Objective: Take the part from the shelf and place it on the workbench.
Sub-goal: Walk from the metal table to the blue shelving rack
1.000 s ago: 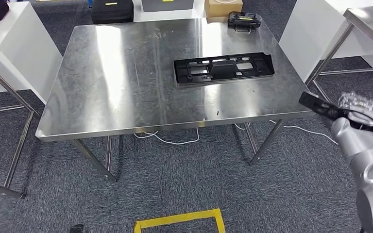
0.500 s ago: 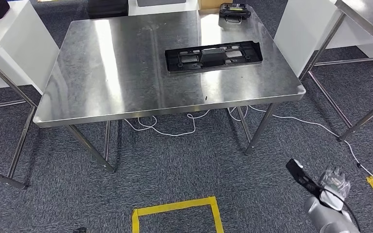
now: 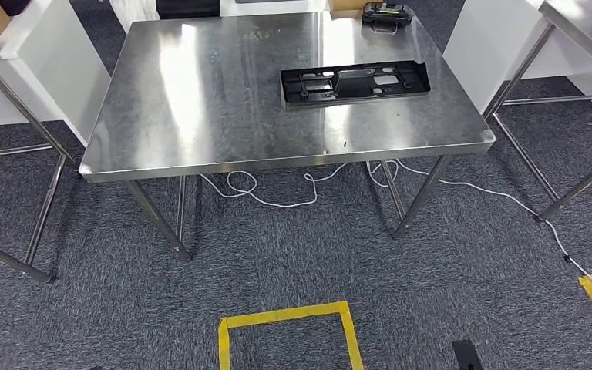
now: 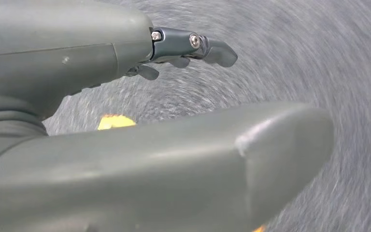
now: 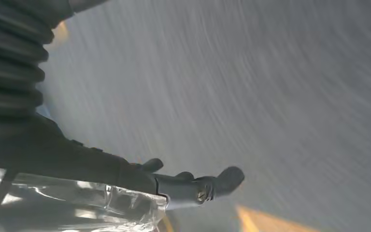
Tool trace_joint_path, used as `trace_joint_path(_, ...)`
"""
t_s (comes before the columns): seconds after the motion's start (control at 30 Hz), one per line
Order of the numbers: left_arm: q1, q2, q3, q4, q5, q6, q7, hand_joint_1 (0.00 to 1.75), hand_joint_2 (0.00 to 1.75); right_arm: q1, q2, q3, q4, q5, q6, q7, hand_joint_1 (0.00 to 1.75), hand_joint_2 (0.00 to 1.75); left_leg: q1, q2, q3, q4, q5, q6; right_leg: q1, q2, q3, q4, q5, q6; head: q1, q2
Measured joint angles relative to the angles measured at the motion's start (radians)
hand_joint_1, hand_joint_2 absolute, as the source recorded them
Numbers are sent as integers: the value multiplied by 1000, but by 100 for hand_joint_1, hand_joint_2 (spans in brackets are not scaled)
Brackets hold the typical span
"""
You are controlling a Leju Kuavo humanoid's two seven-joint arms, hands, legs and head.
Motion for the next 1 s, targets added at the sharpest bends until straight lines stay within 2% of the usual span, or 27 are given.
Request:
trace_joint_path(0.03, 1, 4, -78, 2, 111, 1, 1, 0, 0, 9, 6, 147, 4, -313, 4, 1, 0, 175, -1, 0, -12, 1, 10, -2, 0, 0, 29, -24, 17, 9, 0, 0)
trace_joint_path(0.07, 3, 7, -142, 4, 175, 3, 2, 0, 0, 16, 11, 304, 6, -620, 7, 2, 0, 175, -2, -1, -25, 3, 18, -5, 0, 0, 75, -79, 40, 17, 0, 0)
trace_joint_path(0.1, 5, 11, -195, 5, 188, 5, 3, 0, 0, 19, 16, 471, 8, -919, 9, 4, 0, 175, -3, 0, -36, 7, 26, -10, 0, -1, 127, -156, 48, 19, 0, 0)
trace_joint_path(0.13, 7, 14, -241, 7, 165, 7, 4, 0, 0, 21, 20, 632, 9, -1175, 9, 8, 0, 175, -4, 1, -45, 11, 34, -15, 5, -1, 173, -222, 51, 14, -1, 0)
trace_joint_path(0.2, 9, 22, -311, 10, 80, 11, 5, 0, 0, 26, 27, 894, 12, -1446, 10, 12, 0, 175, -7, 3, -55, 19, 46, -23, 14, 1, 211, -293, 41, -3, -4, 0)
trace_joint_path(0.23, 9, 25, -337, 12, 53, 12, 6, 0, 0, 29, 30, 987, 14, -1478, 11, 9, 0, 175, -7, 3, -57, 21, 52, -26, 18, 2, 207, -294, 47, -11, -5, 0)
trace_joint_path(0.27, 10, 29, -360, 14, 37, 12, 8, 0, 0, 31, 36, 1060, 15, -1459, 12, 3, 0, 175, -5, 3, -61, 25, 56, -29, 13, 2, 198, -295, 54, -19, -4, 0)
trace_joint_path(0.3, 12, 31, -379, 17, 28, 12, 10, 0, 0, 32, 40, 1110, 17, -1418, 12, -5, 0, 175, -2, 3, -68, 36, 41, -34, 9, 2, 189, -293, 62, -31, -5, 0)
trace_joint_path(0.33, 15, 34, -395, 19, 21, 13, 13, 0, 0, 32, 44, 1139, 18, -1348, 12, -13, 0, 175, 2, 2, -77, 60, 7, -41, 6, 1, 177, -294, 72, -44, -6, 0)
trace_joint_path(0.37, 18, 36, -409, 21, 15, 15, 16, 0, 0, 33, 48, 1158, 20, -1249, 11, -20, 0, 175, 6, 2, -89, 104, -44, -47, 4, 1, 165, -294, 84, -53, -6, 0)
trace_joint_path(0.43, 21, 39, -432, 24, 1, 17, 21, 0, 0, 35, 53, 1181, 22, -1036, 15, -26, 0, 175, 12, 1, -115, 229, -154, -59, 7, 0, 139, -293, 110, -60, -8, 0)
trace_joint_path(0.47, 22, 41, -442, 25, -5, 18, 23, 0, 0, 35, 55, 1192, 23, -966, 19, -27, 0, 175, 15, 1, -119, 285, -179, -62, 8, 0, 124, -292, 123, -58, -8, 0)
trace_joint_path(0.5, 22, 42, -452, 26, -11, 18, 26, 0, 0, 35, 56, 1202, 24, -931, 24, -28, 0, 175, 17, 1, -110, 315, -177, -63, 9, 0, 108, -291, 137, -56, -8, 0)
trace_joint_path(0.53, 22, 43, -461, 27, -16, 17, 29, 0, 0, 36, 58, 1209, 24, -921, 28, -28, 0, 175, 18, 1, -84, 313, -155, -62, 9, 0, 92, -290, 150, -53, -8, 0)
trace_joint_path(0.57, 22, 44, -469, 27, -20, 16, 31, 0, 0, 36, 59, 1214, 25, -928, 31, -30, 0, 175, 19, 1, -40, 276, -127, -59, 10, 0, 77, -290, 162, -49, -8, 0)
trace_joint_path(0.6, 22, 46, -476, 28, -24, 15, 34, 0, 0, 36, 62, 1216, 25, -940, 34, -33, 0, 175, 18, -1, 19, 206, -113, -53, 10, 0, 65, -290, 174, -46, -8, 0)
trace_joint_path(0.63, 21, 48, -483, 28, -28, 15, 36, 0, 0, 36, 65, 1217, 25, -954, 38, -37, 0, 175, 16, -2, 80, 124, -117, -47, 11, 0, 56, -290, 185, -42, -8, 0)
trace_joint_path(0.67, 21, 50, -489, 28, -31, 14, 37, 0, 0, 36, 69, 1216, 25, -972, 46, -43, 0, 175, 13, -3, 125, 58, -129, -41, 11, 0, 51, -293, 197, -35, -8, 0)
trace_joint_path(0.7, 21, 51, -494, 28, -34, 12, 38, 0, 0, 36, 71, 1213, 25, -992, 55, -48, 0, 175, 9, -3, 151, 11, -143, -35, 10, 0, 50, -296, 209, -28, -9, 0)
trace_joint_path(0.73, 21, 53, -497, 29, -35, 11, 40, 0, 0, 36, 73, 1208, 25, -1009, 65, -52, 0, 175, 5, -2, 156, -9, -146, -29, 9, 1, 50, -302, 221, -20, -9, 0)
trace_joint_path(0.77, 22, 54, -500, 30, -36, 11, 41, 0, 0, 39, 74, 1204, 25, -1022, 75, -55, 0, 175, 5, -1, 148, -14, -134, -21, 10, 1, 49, -310, 231, -13, -10, 0)
trace_joint_path(0.8, 23, 54, -503, 30, -37, 11, 42, 0, 0, 42, 74, 1201, 25, -1028, 84, -56, 0, 175, 5, 2, 139, -22, -118, -12, 11, 2, 43, -308, 228, -12, -11, 0)
trace_joint_path(0.83, 23, 55, -506, 31, -37, 11, 43, 0, 0, 44, 75, 1199, 26, -1029, 92, -56, 0, 175, 7, 4, 128, -30, -99, -4, 13, 3, 32, -290, 204, -16, -10, 0)
trace_joint_path(0.9, 25, 55, -511, 32, -38, 12, 46, 0, 0, 48, 76, 1199, 26, -1025, 102, -49, 0, 175, 8, 8, 95, -38, -63, 7, 13, 3, -4, -191, 106, -35, -6, 0)
trace_joint_path(0.93, 26, 56, -512, 32, -39, 13, 47, 0, 0, 49, 77, 1199, 27, -1022, 104, -42, 0, 175, 7, 9, 77, -37, -48, 8, 12, 2, -20, -118, 57, -40, -4, 0)
trace_joint_path(0.97, 27, 56, -513, 32, -41, 14, 49, 0, 0, 49, 78, 1199, 27, -1017, 105, -32, 0, 175, 6, 10, 59, -36, -33, 7, 10, 2, -30, -49, 29, -36, -3, 0)
trace_joint_path(1.0, 28, 56, -514, 32, -43, 15, 52, 0, 0, 50, 79, 1199, 28, -1012, 105, -22, 0, 131, 5, 11, 42, -35, -18, 5, 9, 2, -29, 3, 25, -25, -3, 0)
